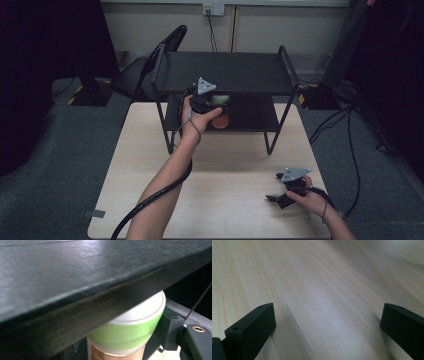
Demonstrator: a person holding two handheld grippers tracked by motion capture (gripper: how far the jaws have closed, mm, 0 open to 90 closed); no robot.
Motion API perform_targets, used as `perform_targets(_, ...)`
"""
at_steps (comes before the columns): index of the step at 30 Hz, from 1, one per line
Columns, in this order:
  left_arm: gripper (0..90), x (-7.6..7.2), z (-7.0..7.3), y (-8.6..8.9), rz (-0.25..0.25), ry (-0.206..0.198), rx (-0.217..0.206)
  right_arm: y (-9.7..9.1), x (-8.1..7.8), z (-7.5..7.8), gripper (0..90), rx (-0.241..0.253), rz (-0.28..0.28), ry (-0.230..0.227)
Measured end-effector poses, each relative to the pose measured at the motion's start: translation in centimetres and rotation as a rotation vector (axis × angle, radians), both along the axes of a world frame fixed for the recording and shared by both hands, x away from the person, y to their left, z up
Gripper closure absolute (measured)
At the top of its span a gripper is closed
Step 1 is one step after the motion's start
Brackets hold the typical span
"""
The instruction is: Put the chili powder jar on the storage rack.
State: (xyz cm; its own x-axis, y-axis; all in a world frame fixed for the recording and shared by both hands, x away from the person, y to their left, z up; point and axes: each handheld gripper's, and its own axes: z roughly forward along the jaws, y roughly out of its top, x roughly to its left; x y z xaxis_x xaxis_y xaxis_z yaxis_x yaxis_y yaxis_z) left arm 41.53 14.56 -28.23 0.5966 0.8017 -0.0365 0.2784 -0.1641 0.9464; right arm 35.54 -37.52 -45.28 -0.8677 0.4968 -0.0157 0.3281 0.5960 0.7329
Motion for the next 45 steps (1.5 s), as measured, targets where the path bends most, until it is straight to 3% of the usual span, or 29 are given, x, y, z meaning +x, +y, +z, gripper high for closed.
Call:
perform_targets(13, 33.6, 0.27, -0.44, -0.27, 0.041, -0.008, 0.008, -0.02, 0.01, -0.02, 0.0, 0.001, 0.001, 0.000)
perform_targets(27, 33.4, 0.45, -0.46, -0.18, 0.031, -0.011, 0.010, -0.02, 0.00, -0.01, 0.0, 0.001, 0.001, -0.001)
perform_targets(29, 33.1, 0.52, -0.42, 0.02, 0.025, -0.007, -0.004, -0.03, 0.00, -0.02, 0.0, 0.001, 0.001, -0.001)
perform_targets(30, 32.8, 0.58, -0.55, 0.23, 0.020, -0.005, -0.033, -0.02, 0.00, -0.01, 0.0, 0.001, 0.000, 0.000)
perform_targets(31, 31.4, 0.65, -0.64, 0.38, 0.016, 0.005, -0.063, -0.02, 0.00, -0.01, 0.0, 0.001, 0.001, 0.000)
perform_targets(35, 18.3, 0.77, -0.45, 0.27, 0.012, 0.023, -0.075, -0.02, 0.00, -0.01, 0.0, 0.001, 0.001, 0.000)
perform_targets(41, 4.5, 0.71, -0.23, -0.01, 0.015, 0.031, -0.056, 0.00, -0.01, 0.00, 0.0, 0.000, 0.000, 0.000)
perform_targets(45, 0.2, 0.49, -0.22, 0.13, 0.005, 0.028, -0.059, -0.02, 0.00, 0.00, 0.0, 0.000, 0.001, 0.000)
